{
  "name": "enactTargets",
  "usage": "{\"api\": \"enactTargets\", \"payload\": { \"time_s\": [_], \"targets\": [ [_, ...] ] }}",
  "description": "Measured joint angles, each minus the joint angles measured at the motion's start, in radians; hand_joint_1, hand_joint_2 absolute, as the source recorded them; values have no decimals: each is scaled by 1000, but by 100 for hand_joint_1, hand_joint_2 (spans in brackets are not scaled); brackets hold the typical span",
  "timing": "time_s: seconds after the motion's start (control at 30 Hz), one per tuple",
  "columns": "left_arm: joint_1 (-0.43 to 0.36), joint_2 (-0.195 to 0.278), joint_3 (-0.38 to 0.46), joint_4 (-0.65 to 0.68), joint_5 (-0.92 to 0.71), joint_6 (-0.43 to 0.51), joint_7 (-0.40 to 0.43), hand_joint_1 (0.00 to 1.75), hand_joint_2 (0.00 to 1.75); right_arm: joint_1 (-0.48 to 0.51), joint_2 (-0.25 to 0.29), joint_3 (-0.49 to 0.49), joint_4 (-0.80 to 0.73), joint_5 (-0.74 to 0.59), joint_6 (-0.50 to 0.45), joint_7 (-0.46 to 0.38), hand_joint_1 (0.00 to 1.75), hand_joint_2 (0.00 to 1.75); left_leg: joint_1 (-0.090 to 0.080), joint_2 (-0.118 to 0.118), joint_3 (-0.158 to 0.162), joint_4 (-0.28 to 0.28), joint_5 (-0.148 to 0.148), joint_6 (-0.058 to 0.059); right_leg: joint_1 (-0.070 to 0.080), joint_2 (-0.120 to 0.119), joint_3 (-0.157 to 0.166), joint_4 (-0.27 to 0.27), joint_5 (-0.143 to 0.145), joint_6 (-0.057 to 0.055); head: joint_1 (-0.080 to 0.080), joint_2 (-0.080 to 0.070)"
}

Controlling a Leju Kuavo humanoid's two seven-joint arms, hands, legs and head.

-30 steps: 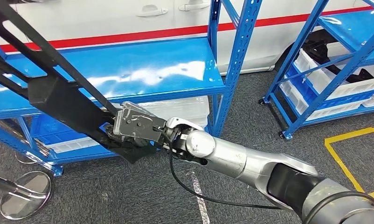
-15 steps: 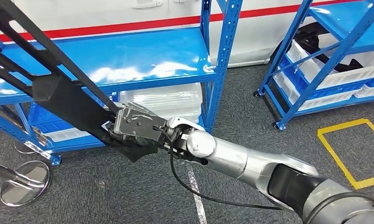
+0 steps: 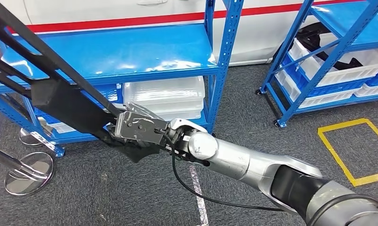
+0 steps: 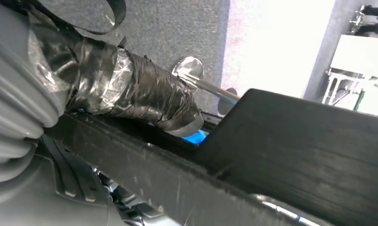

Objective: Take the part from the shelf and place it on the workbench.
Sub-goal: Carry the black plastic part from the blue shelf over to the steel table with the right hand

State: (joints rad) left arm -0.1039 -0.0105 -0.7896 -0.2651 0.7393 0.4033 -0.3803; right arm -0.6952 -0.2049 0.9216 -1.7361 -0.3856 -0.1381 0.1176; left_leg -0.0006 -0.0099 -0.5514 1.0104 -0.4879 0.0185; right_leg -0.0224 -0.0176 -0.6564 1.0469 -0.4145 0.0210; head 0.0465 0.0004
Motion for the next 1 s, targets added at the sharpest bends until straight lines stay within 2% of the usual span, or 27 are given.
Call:
{"api": "enactTargets", "payload": {
  "time_s": [0.03,0.07,0.13,0.17,0.2,0.23,0.27,0.33,0.37,0.4,0.43,0.47,0.5,0.53,0.6,0.67,0.7,0.73,0.77,0.8,0.83,0.87,0.9,0.93,0.97,1.0],
  "targets": [
    [2,0,-1,0,2,3,-3,0,175,0,0,0,0,6,-2,0,175,175,1,-2,-2,-6,9,9,1,1,-9,17,-17,3,1,0],
    [4,0,-1,0,4,5,-5,0,175,1,-1,0,0,16,-7,-1,175,175,3,-5,-5,-11,18,17,2,4,-26,55,-48,3,2,0],
    [6,1,-1,0,8,7,-8,0,175,4,-1,0,0,45,-20,-4,175,175,-1,-12,-19,-10,28,28,5,11,-72,181,-124,0,4,0],
    [6,2,-2,0,10,7,-9,0,175,7,-1,0,0,60,-28,-6,175,175,-3,-18,-26,-8,32,30,5,14,-89,236,-147,0,4,0],
    [6,2,-2,0,11,8,-9,0,175,12,-1,0,0,74,-36,-9,175,175,-5,-25,-33,-4,35,31,6,15,-92,263,-153,-2,4,0],
    [6,2,-2,0,13,8,-8,0,175,16,-1,-1,0,85,-44,-12,175,175,-6,-33,-39,1,36,31,6,17,-76,251,-141,-4,4,0],
    [7,2,-3,0,15,8,-8,0,175,20,-1,-2,0,95,-51,-14,175,175,-7,-41,-45,7,37,30,6,23,-45,207,-117,-7,4,0],
    [6,1,-3,0,18,8,-8,0,175,23,-1,-8,-1,106,-61,-19,175,175,-8,-58,-59,24,37,28,6,58,26,84,-77,-16,4,0],
    [6,0,-4,0,18,8,-8,0,175,25,-1,-13,-3,109,-65,-22,175,175,-7,-66,-68,30,38,25,5,74,48,43,-70,-18,4,0],
    [5,0,-4,0,19,7,-8,0,175,27,-2,-19,-5,112,-68,-24,175,175,-6,-74,-77,35,40,20,5,85,58,22,-69,-20,4,0],
    [5,0,-4,0,19,7,-7,0,175,30,-2,-24,-8,114,-71,-25,175,175,-4,-83,-84,38,44,14,6,82,59,19,-69,-20,4,0],
    [7,1,-5,1,20,7,-7,0,175,33,-2,-28,-9,118,-72,-25,175,175,-2,-93,-88,37,48,8,6,72,58,17,-66,-23,4,0],
    [10,1,-5,1,20,7,-7,0,175,35,-2,-30,-10,121,-73,-25,175,175,-2,-90,-92,41,46,1,4,61,59,13,-63,-26,4,0],
    [12,2,-5,2,20,8,-7,0,175,37,-1,-32,-11,125,-73,-26,175,175,-2,-77,-100,55,36,-6,2,50,61,9,-59,-30,3,0],
    [12,3,-5,2,21,8,-8,0,175,39,-1,-34,-14,132,-74,-27,175,175,0,-32,-135,132,-13,-21,0,25,63,3,-55,-36,1,0],
    [10,2,-6,2,21,8,-8,0,175,43,-1,-36,-15,140,-76,-28,175,175,9,-8,-185,251,-65,-34,1,-3,62,4,-54,-37,0,0],
    [10,2,-6,2,21,8,-8,0,175,46,-1,-36,-15,144,-76,-28,175,175,13,-3,-198,286,-73,-39,0,-18,62,4,-54,-37,0,0],
    [10,2,-6,2,22,8,-8,0,175,49,-1,-36,-15,148,-75,-29,175,175,17,1,-196,290,-65,-43,-1,-32,62,5,-55,-36,0,0],
    [10,2,-7,2,23,8,-9,0,175,51,0,-36,-15,153,-74,-30,175,175,20,8,-173,252,-41,-45,-2,-45,62,5,-55,-36,0,0],
    [10,2,-7,2,24,8,-9,0,175,51,0,-37,-16,158,-72,-31,175,175,22,24,-136,188,-10,-47,-3,-57,63,6,-56,-34,0,0],
    [9,2,-7,2,26,8,-9,0,175,51,0,-38,-18,163,-70,-32,175,175,18,46,-100,121,12,-47,-2,-68,63,7,-56,-30,0,0],
    [6,3,-8,2,27,8,-9,0,175,51,0,-39,-20,168,-69,-33,175,175,13,63,-73,69,28,-42,0,-78,63,7,-56,-26,1,0],
    [4,3,-9,2,27,8,-9,0,175,51,0,-41,-22,172,-68,-34,175,175,7,74,-61,39,34,-36,2,-88,63,6,-55,-20,2,0],
    [2,3,-10,2,27,8,-9,0,175,51,1,-42,-24,175,-68,-34,175,175,2,73,-61,29,33,-29,4,-99,63,4,-54,-14,3,0],
    [3,3,-11,2,28,8,-9,0,175,51,1,-43,-25,177,-67,-34,175,175,0,61,-65,26,38,-20,5,-110,64,2,-52,-9,4,0],
    [6,4,-12,3,29,8,-9,0,175,51,2,-43,-26,178,-66,-34,175,175,1,51,-66,22,43,-13,3,-108,63,3,-55,-3,4,0]
  ]
}}
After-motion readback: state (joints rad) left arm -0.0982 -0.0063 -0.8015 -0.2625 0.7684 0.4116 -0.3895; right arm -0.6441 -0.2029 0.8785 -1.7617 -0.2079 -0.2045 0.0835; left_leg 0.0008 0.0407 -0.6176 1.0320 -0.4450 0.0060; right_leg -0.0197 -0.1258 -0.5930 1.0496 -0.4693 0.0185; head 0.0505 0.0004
